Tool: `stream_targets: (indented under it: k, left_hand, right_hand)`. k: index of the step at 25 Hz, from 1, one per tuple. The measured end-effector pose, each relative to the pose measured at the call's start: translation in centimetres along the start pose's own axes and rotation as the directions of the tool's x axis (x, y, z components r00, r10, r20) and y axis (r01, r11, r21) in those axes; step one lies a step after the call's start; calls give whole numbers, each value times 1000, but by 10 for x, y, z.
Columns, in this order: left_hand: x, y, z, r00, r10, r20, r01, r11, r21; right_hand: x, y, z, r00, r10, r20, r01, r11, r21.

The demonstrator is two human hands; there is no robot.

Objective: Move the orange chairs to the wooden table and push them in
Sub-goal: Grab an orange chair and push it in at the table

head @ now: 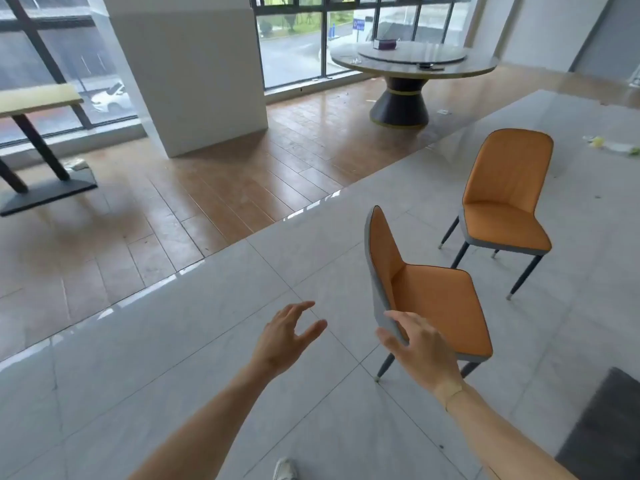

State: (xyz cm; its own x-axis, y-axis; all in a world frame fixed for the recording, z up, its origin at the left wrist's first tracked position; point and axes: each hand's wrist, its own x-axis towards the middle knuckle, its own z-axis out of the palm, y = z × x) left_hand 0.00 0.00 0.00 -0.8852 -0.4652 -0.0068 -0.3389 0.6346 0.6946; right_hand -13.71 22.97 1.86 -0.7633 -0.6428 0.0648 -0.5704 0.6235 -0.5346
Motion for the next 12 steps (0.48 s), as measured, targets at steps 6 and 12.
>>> stream_targets:
  k: [6,12]
  left_hand:
    - [75,-57,-46,989,-55,141,59,998,-26]
    - [159,-85,-53,967,-50,251,55,998,-12]
  right_hand:
    - [75,-40,40,996,89,11,-89,996,29]
    - [145,-33,60,984,175,38,-176,984,30]
